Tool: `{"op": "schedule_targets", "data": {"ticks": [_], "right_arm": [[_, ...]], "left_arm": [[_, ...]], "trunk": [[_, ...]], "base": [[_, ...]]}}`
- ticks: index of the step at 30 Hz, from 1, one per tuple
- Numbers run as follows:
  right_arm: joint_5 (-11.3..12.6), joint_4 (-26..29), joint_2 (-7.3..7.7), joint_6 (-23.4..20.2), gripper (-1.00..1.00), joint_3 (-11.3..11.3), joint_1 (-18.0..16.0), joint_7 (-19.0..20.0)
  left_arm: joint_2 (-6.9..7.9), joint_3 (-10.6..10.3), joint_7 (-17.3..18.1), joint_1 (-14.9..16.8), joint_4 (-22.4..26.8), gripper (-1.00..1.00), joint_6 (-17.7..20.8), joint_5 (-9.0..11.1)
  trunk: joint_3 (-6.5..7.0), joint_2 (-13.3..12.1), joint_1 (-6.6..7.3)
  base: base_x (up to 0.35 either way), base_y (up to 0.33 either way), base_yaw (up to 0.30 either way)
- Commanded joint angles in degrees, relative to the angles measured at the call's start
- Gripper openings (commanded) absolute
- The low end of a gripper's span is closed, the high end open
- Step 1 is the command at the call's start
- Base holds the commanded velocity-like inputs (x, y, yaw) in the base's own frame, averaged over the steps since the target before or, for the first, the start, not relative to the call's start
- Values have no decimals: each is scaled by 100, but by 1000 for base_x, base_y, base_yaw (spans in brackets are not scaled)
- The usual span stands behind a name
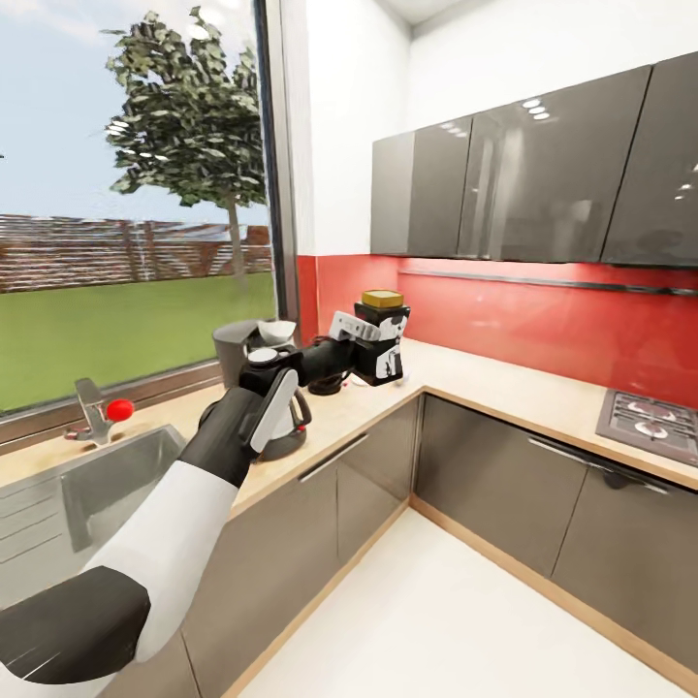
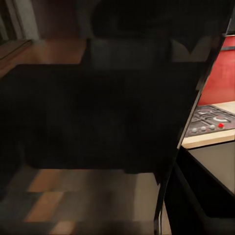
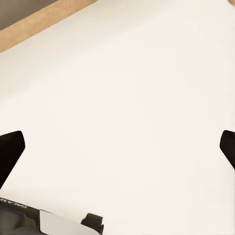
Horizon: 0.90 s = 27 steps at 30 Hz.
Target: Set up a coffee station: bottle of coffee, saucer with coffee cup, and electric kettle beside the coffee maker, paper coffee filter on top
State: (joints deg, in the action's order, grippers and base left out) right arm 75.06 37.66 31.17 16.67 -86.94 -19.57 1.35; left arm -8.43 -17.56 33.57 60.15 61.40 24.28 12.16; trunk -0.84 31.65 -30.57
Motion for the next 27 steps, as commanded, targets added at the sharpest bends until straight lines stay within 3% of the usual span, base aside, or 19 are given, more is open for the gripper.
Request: {"op": "schedule_targets", "data": {"ticks": [1, 14, 27], "right_arm": [[61, 4, 3, 38, 100, -42, -12, 14], [61, 4, 3, 38, 100, -42, -12, 14], [61, -4, 3, 38, 100, -42, -12, 12]], "left_arm": [[-1, 2, 9, 5, 1, -100, 42, 49], [-1, 0, 9, 5, 0, -100, 42, 49], [1, -1, 9, 5, -5, -100, 42, 49]], "trunk": [[-9, 9, -5], [-9, 9, -5], [-9, 9, -5]], "base": [[218, -85, 0], [232, -125, 7], [138, -108, 160]]}}
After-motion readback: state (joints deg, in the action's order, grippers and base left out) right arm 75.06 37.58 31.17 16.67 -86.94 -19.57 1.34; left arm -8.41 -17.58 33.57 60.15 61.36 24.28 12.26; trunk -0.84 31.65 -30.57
